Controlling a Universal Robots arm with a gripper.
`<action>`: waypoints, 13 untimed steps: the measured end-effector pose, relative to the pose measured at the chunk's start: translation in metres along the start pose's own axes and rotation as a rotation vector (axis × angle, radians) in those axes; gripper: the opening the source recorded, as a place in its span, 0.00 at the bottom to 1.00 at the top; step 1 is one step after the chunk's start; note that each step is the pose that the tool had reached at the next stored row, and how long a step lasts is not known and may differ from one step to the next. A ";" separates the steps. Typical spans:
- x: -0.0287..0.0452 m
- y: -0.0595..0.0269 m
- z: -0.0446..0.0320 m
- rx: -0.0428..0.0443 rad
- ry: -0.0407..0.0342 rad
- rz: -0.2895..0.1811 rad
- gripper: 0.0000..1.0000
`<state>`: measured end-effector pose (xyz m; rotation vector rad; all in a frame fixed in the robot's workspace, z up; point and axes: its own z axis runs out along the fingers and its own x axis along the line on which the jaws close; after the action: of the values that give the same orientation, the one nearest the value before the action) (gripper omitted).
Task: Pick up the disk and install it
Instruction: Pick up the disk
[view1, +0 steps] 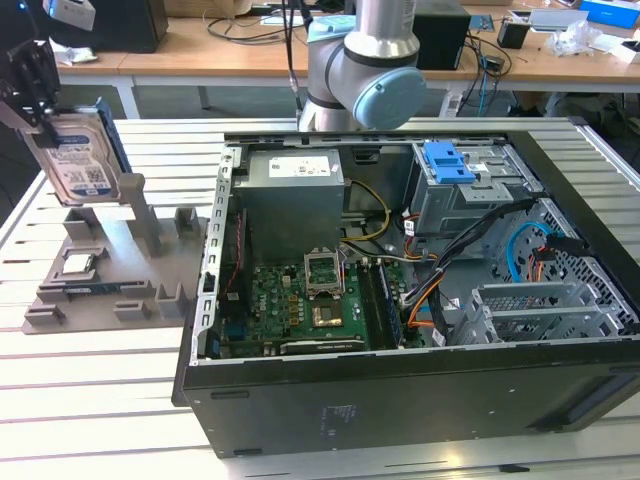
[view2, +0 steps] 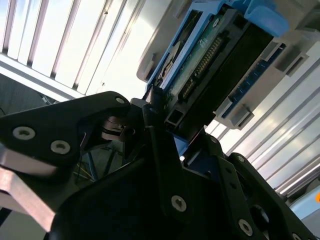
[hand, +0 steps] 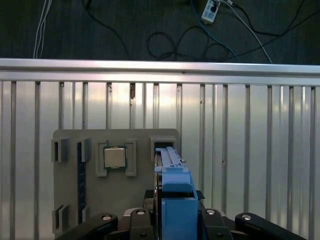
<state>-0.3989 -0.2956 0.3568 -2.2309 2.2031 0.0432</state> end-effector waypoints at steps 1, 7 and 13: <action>-0.0001 0.0001 -0.0029 -0.0001 0.0000 0.000 0.37; -0.0004 0.0003 -0.0162 0.0000 0.0000 0.000 0.37; -0.0009 0.0005 -0.0313 0.0000 0.0000 0.000 0.37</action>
<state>-0.3989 -0.2954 0.3881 -2.2309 2.2032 0.0432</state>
